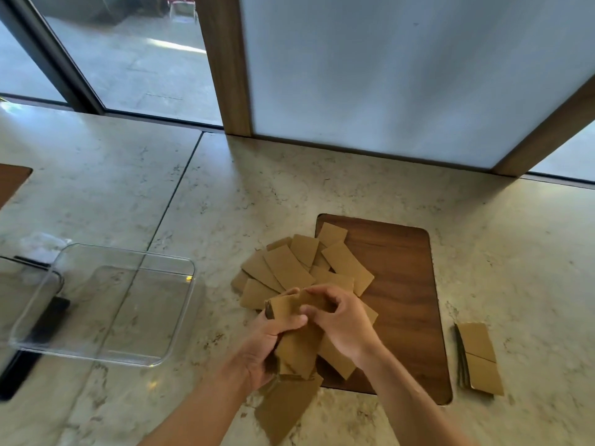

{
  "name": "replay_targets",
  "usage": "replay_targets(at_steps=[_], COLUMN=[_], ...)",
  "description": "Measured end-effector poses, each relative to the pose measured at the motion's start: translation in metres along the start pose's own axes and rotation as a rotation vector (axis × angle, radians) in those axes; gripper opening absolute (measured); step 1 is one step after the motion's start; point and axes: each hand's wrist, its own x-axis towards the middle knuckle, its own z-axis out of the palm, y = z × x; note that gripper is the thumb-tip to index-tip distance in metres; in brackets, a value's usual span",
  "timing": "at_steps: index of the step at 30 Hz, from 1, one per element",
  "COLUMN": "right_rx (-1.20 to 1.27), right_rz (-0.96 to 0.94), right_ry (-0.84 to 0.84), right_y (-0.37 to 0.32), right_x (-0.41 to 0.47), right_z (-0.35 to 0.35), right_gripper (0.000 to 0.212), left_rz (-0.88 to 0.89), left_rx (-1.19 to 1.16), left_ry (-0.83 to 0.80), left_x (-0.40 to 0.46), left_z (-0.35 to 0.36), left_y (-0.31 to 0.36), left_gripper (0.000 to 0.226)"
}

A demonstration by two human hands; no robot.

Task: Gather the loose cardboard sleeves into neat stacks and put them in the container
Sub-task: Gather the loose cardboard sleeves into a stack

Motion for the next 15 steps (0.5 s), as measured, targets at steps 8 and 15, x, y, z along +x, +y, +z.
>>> replay_targets(at_steps=[8, 15], right_rx=[-0.219, -0.690], right_rz=[-0.009, 0.108], right_ry=[0.505, 0.352], right_y=[0.016, 0.027], right_x=[0.048, 0.099], right_z=[-0.016, -0.064], right_gripper=[0.027, 0.051], left_rz=[-0.005, -0.016], left_rx=[-0.226, -0.401], left_ry=[-0.138, -0.143], left_x=[0.012, 0.039], left_z=[-0.012, -0.013], left_y=[0.015, 0.038], left_gripper=[0.069, 0.079])
